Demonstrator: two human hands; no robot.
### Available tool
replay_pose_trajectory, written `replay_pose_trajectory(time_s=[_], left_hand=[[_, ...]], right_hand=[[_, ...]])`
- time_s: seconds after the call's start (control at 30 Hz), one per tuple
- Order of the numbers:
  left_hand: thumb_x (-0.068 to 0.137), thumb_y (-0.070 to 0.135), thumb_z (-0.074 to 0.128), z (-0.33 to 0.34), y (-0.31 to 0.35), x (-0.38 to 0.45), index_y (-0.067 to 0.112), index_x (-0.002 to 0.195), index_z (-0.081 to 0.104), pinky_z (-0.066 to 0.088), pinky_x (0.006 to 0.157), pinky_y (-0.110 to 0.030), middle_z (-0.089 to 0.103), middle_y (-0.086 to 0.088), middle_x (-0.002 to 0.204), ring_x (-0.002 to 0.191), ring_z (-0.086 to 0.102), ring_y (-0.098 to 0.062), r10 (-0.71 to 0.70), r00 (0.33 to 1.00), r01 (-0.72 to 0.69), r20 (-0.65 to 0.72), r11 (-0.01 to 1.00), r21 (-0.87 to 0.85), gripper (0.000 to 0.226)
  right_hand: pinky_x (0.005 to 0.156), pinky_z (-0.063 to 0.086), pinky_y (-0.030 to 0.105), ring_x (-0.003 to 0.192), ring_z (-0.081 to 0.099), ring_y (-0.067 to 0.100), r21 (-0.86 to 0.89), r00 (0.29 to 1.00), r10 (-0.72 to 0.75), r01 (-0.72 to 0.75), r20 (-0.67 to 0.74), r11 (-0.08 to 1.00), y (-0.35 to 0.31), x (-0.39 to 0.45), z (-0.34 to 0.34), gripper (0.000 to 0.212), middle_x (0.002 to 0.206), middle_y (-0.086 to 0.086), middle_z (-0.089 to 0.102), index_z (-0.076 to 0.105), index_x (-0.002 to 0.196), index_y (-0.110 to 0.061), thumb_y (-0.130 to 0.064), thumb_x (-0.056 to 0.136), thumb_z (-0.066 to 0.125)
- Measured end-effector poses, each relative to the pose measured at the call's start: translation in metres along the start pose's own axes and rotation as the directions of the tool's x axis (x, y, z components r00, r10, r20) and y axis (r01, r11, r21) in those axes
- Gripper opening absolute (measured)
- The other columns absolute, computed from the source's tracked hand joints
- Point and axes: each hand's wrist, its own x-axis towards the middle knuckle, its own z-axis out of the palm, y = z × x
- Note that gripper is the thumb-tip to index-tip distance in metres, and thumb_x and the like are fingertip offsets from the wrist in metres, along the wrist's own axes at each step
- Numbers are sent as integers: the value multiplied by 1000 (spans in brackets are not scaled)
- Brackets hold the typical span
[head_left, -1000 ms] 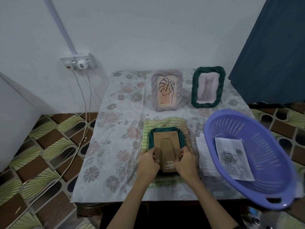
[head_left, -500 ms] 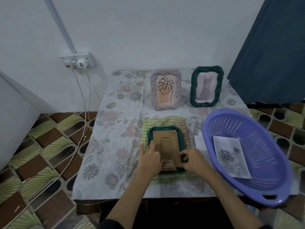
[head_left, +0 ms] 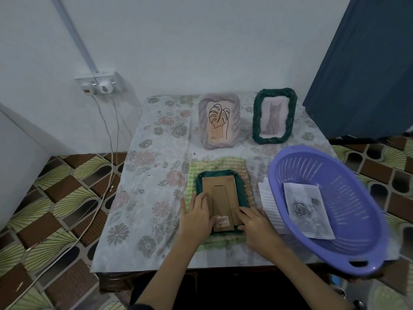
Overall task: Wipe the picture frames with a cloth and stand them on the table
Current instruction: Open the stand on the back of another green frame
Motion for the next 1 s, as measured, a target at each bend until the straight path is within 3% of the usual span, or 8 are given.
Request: replay_pose_trajectory(time_s=[0.1, 0.23, 0.3, 0.37, 0.47, 0.63, 0.73, 1.0], left_hand=[[93, 62, 21, 1, -2, -1, 12, 149, 11, -6, 113, -56, 9, 2, 158, 147, -2, -25, -7, 1000, 7, -9, 999, 32, 75], [86, 70, 9, 6, -3, -2, 12, 142, 37, 10, 110, -64, 34, 1, 151, 144, 17, -31, -15, 997, 19, -73, 999, 46, 85], [81, 71, 2, 8, -6, -1, 14, 144, 32, 5, 111, -63, 29, 3, 153, 146, 12, -30, -2, 996, 7, -86, 998, 54, 90], [84, 70, 9, 9, -6, -1, 16, 149, 17, -6, 112, -58, 13, 6, 158, 147, -2, -25, -14, 1000, 14, -27, 1000, 25, 84], [91, 64, 20, 3, -4, -4, 16, 150, 12, -6, 113, -57, 9, 6, 158, 147, -4, -21, -14, 1000, 14, -25, 1000, -4, 76], [92, 58, 37, -4, -21, -3, 17, 152, 7, -6, 114, -52, -2, 13, 158, 146, -9, -17, 81, 986, -54, 143, 982, -179, 78], [90, 58, 45, -7, -31, -6, 19, 152, 9, -4, 115, -51, -5, 15, 158, 146, -8, -15, 139, 972, -102, 191, 976, -191, 81], [98, 50, 27, 3, -26, -14, 14, 151, -4, -9, 115, -48, -15, 7, 158, 145, -14, -18, 160, 976, -163, 150, 987, 7, 71]], right_hand=[[62, 52, 23, 75, 66, 20, 107, 989, 89, -76, -120, 991, -8, -3, 12, 49, 89, 2, 69, 72, 89, -8, -4, 43, 88], [85, 40, 32, 107, 53, 26, 284, 954, 282, -245, -98, 927, -21, 1, 15, 38, 116, 5, 56, 57, 115, -8, 4, 79, 58], [90, 32, 32, 116, 45, 22, 283, 945, 305, -262, -117, 923, -20, 2, 16, 41, 127, 1, 46, 49, 124, -14, -2, 85, 51], [94, 37, 36, 119, 44, 21, 307, 961, 249, -202, -124, 930, -19, 5, 10, 43, 131, 1, 46, 51, 127, -15, -7, 85, 52], [92, 47, 44, 122, 49, 22, 181, 991, 77, -56, -111, 982, -17, 12, 8, 37, 126, 0, 58, 62, 119, -18, -22, 83, 56], [110, 23, 44, 141, 22, 18, 118, 998, 15, -22, 55, 993, -18, 23, 0, 38, 142, 0, 40, 54, 129, -14, -21, 91, 52], [111, 21, 45, 138, 20, 16, 46, 995, 9, -13, 101, 999, -20, 28, -6, 39, 140, -1, 37, 51, 131, -17, -22, 92, 49], [106, 22, 38, 136, 22, 18, -1, 990, 13, -13, 137, 1000, -25, 28, -11, 40, 140, 1, 35, 47, 134, -13, -21, 94, 45]])
